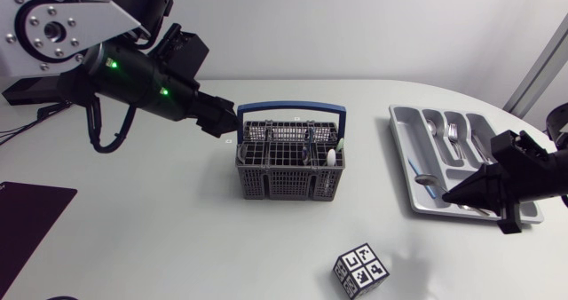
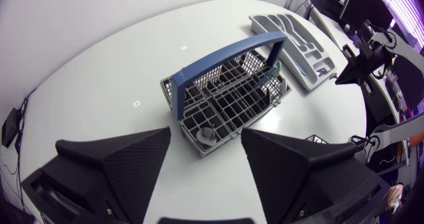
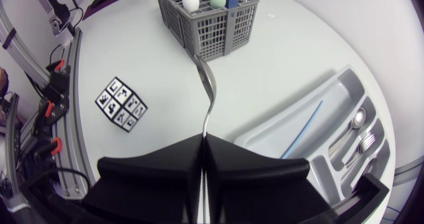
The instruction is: Transfer all utensils from the basket to the drawer tray.
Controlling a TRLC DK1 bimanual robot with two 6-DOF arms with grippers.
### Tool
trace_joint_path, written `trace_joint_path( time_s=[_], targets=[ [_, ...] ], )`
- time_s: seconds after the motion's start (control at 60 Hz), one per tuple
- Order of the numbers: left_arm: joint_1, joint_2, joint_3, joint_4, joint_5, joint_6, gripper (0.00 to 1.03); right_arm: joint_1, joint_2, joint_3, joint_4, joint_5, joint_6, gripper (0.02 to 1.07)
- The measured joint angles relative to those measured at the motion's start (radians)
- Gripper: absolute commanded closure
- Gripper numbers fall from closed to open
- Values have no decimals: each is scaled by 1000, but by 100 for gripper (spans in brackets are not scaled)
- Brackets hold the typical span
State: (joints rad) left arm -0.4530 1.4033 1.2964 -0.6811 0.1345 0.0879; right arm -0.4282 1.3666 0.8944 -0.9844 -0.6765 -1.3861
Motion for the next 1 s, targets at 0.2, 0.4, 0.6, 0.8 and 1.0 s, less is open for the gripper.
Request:
trace_joint_path(
  time_s=[0.2, 0.4, 0.6, 0.8, 1.0],
  targets=[
    [5, -29, -63, 32, 0, 12, 29, -167, 209, 136, -29, 58, -235, 96],
    [0, -57, -111, 63, 0, 18, 29, -240, 347, 219, 9, 151, -342, 96],
    [-2, -85, -159, 81, 0, 18, 29, -266, 458, 226, 188, 260, -373, 96],
    [-7, -110, -193, 92, 0, 18, 29, -267, 485, 226, 285, 304, -373, 96],
    [-7, -121, -204, 96, 0, 18, 29, -268, 483, 226, 340, 307, -373, 45]
  ],
)
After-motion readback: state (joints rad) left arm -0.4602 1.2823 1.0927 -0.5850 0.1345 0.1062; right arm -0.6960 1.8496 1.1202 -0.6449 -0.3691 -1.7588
